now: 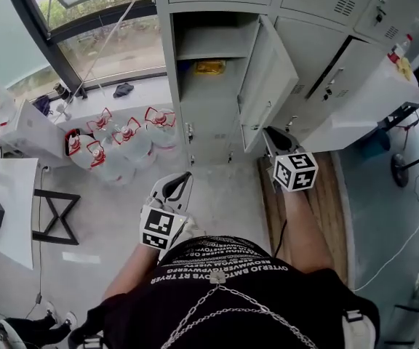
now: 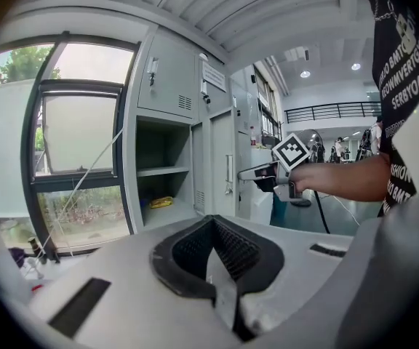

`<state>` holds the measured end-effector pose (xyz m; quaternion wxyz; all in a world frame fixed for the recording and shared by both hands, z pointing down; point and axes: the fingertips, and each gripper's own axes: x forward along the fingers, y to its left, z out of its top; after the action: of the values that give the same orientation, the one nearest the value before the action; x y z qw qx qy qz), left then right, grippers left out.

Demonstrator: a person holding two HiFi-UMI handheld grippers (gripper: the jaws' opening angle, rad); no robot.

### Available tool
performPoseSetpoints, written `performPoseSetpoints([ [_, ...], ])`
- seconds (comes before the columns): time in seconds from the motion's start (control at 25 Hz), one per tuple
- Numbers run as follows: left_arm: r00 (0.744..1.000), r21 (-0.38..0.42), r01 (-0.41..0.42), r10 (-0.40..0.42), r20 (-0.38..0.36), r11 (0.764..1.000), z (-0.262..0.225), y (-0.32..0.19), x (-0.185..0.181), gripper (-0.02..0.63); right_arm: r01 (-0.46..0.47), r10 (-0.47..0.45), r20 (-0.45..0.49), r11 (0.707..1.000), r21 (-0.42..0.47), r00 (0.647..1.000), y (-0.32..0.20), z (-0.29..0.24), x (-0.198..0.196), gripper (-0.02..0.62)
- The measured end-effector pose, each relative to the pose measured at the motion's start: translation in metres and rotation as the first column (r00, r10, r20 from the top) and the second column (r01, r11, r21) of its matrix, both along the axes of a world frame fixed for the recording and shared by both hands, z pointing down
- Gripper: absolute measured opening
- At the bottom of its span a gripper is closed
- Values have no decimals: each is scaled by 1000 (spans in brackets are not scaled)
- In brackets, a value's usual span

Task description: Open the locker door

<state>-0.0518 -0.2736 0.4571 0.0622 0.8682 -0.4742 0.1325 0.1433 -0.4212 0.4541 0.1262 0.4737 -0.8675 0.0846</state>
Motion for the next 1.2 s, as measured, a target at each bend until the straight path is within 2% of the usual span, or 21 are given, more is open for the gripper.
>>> performPoseSetpoints([
  [0.16, 999, -15, 28, -28, 20, 1000, 2, 39, 15, 3, 8, -8, 24, 1000, 0, 1000, 17, -2, 14, 17],
  [0.32, 994, -22, 97, -96, 43, 995, 3, 76, 12, 3, 74, -75, 94, 997, 20, 993, 72, 11, 15, -3],
  [0.52, 978, -27, 199, -197, 75, 980, 5, 117, -3, 3, 143, -145, 55, 989, 39, 988, 147, 32, 15, -3],
  [0.64, 969, -14, 231, -229, 91, 973, 2, 133, -8, 3, 167, -169, 42, 985, 47, 985, 169, 35, 17, -3],
  [0.8, 975, 20, 201, -202, 89, 979, -9, 136, 13, 3, 166, -169, 50, 984, 66, 984, 178, 27, 26, -3],
  [1.04, 991, 49, 94, -98, 96, 994, -22, 116, 57, 3, 157, -161, 44, 983, 95, 986, 186, 10, 42, -3],
  [1.2, 994, 43, 27, -31, 102, 999, -23, 94, 83, 3, 134, -139, 36, 984, 113, 990, 170, -2, 58, -3],
])
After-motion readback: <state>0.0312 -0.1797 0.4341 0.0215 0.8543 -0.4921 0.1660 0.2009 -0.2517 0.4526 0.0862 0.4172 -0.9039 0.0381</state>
